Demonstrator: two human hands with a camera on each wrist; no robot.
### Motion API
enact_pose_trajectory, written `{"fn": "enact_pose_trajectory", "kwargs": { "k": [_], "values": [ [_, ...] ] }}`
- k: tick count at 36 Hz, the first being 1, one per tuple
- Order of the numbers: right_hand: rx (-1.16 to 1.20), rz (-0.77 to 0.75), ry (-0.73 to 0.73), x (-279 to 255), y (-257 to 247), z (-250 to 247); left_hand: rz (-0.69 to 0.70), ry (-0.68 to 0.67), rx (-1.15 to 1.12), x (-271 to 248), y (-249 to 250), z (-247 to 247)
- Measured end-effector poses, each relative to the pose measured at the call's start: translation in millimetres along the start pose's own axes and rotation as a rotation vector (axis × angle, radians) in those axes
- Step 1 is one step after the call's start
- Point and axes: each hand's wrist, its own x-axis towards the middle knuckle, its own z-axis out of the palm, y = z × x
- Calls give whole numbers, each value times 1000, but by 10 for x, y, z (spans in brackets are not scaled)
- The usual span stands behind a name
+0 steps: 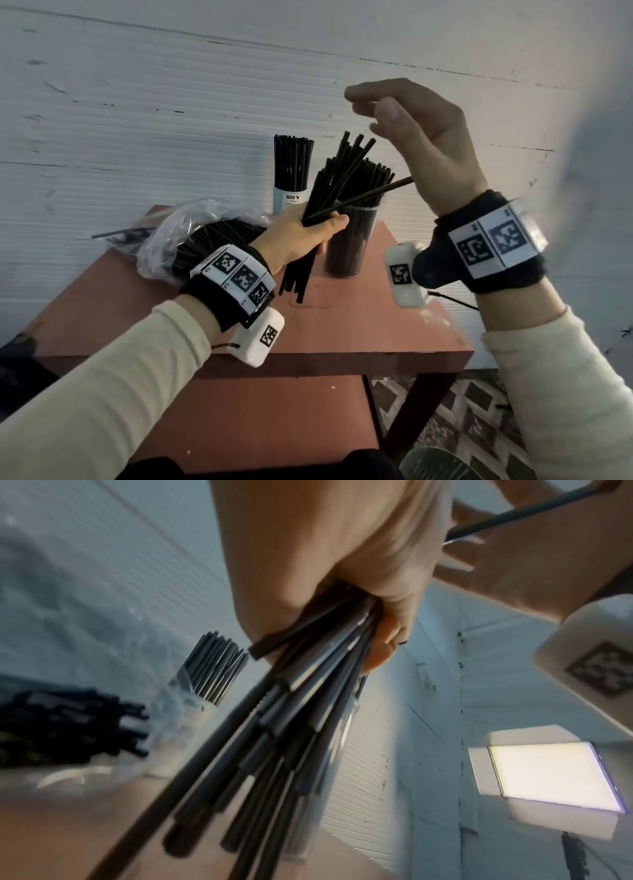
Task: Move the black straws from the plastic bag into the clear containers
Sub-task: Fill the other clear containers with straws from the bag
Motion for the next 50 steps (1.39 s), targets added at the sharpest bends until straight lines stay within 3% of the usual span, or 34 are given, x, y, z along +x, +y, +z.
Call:
{"fn": "enact_pose_trajectory", "kwargs": {
  "k": [4, 8, 11, 16, 22, 26, 29, 34, 41, 46, 50],
  "values": [
    [46, -62, 122, 22, 39, 52, -22, -16, -73, -13, -90, 72],
    [-47, -10, 40, 58, 237, 131, -21, -23, -107, 8, -132, 91],
    [-248, -42, 3, 80, 419, 224, -8, -32, -133, 29, -108, 105],
    [-445, -11, -230, -8, 593, 365, 5, -52, -163, 55, -97, 96],
    [-443, -37, -6, -13, 635, 413, -15, -50, -258, 45, -128, 68],
    [-544, -17, -119, -6, 741, 461, -72, -108, -288, 34, -141, 45],
    [-460, 24, -214, -52, 837, 522, -132, -151, -255, 14, -186, 21],
    [-371, -4, -152, -97, 870, 614, -239, -204, -200, -22, -310, -15],
    [-356, -10, -181, -116, 851, 637, -445, -343, -70, -85, -391, -33],
    [-369, -36, -164, -161, 719, 577, -372, -276, -24, -98, -341, -14],
    [-291, 96, -28, -187, 601, 438, -278, -267, -94, -85, -129, -62]
  ]
}}
